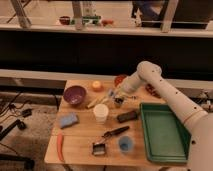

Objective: Place towel in metal cup

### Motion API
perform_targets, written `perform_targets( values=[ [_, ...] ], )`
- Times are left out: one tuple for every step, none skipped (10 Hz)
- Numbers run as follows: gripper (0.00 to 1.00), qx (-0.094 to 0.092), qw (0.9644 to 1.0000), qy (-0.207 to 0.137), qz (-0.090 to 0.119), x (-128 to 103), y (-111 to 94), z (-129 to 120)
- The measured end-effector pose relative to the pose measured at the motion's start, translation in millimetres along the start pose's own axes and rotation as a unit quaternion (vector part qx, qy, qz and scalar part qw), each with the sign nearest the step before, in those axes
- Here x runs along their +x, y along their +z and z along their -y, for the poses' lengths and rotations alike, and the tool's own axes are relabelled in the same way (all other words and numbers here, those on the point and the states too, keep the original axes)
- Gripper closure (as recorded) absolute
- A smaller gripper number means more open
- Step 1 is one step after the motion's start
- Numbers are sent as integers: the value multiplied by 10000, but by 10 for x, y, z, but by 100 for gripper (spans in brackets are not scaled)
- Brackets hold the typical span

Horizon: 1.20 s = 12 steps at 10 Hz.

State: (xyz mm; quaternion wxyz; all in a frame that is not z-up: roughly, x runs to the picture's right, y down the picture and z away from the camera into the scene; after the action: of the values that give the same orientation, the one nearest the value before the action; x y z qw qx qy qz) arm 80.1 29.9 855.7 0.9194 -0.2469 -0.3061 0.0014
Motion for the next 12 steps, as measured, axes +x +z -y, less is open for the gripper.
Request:
perform_targets(
  values=[
    [92, 1, 10000, 0, -1, 1, -3, 0],
    [88, 0, 10000, 1, -1, 1, -2, 0],
    [81, -1, 10000, -1, 0, -3, 0, 1],
    [70, 0, 10000, -2, 0, -4, 1, 2],
    [58, 0, 10000, -2, 1, -4, 2, 2],
    [49, 1, 10000, -2, 0, -4, 1, 2],
    [40, 0, 10000, -2, 0, -3, 1, 2],
    [28, 2, 10000, -1, 0, -3, 1, 3],
    [22, 3, 10000, -1, 0, -2, 0, 2],
    [20, 3, 10000, 0, 0, -1, 0, 2],
    [20, 3, 10000, 0, 0, -2, 0, 2],
    [20, 4, 10000, 1, 0, 0, -1, 2]
  ],
)
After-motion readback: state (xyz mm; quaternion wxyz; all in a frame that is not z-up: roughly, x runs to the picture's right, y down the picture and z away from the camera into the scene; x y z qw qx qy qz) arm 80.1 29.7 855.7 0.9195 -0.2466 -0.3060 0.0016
